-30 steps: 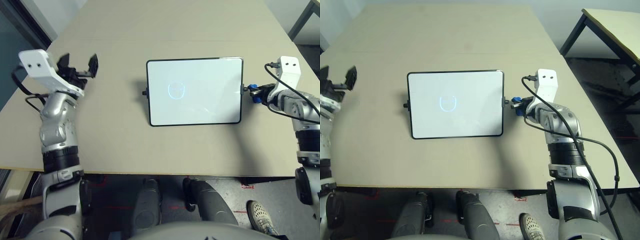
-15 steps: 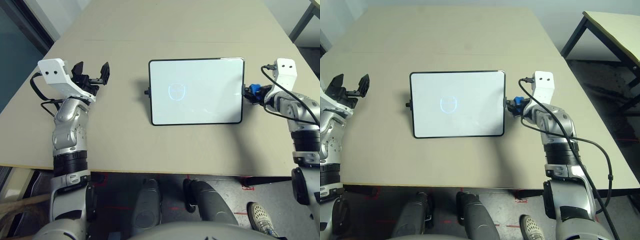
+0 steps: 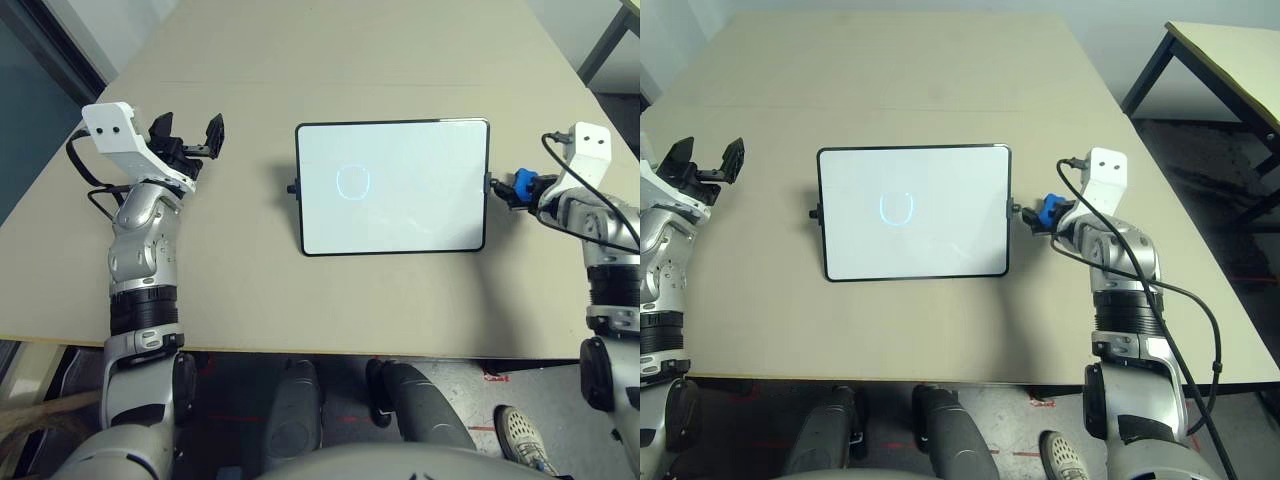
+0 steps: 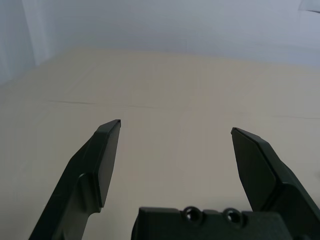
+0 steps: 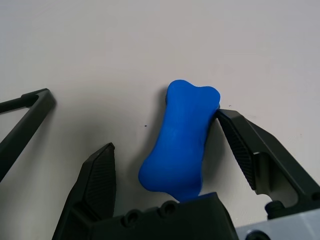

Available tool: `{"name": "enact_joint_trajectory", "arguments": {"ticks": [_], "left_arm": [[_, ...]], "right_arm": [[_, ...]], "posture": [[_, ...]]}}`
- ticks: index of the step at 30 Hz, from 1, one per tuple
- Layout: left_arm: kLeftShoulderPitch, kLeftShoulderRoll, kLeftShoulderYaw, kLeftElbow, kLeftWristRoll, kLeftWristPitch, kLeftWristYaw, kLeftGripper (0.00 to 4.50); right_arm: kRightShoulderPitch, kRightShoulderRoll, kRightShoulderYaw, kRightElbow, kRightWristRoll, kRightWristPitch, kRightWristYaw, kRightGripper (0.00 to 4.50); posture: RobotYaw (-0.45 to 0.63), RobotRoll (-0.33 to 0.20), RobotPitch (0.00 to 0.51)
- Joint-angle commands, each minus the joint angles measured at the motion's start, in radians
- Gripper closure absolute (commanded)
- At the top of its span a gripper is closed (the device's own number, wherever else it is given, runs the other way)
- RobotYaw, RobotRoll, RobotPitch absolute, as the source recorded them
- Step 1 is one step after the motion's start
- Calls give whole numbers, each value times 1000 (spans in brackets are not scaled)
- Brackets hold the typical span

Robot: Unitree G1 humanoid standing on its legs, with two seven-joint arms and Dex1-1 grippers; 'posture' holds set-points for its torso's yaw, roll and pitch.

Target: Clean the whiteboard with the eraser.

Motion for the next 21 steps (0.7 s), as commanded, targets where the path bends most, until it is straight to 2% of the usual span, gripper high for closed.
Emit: {"name": "enact_joint_trajectory", "arguments": {"ticks": [1, 9, 21], "left_arm": [[14, -1, -1, 3, 3, -7, 0, 0], [31, -2, 3, -17, 0, -3, 11, 0], [29, -14, -5, -25, -2, 0, 22, 0]], "right_arm": [[4, 3, 35, 86, -31, -55, 0, 39], [-13, 7, -14, 143, -48, -297, -69, 39], [27, 14, -21, 167, -41, -310, -64, 39]], "posture": [[32, 0, 121], [33, 0, 121], [25, 0, 116]]}}
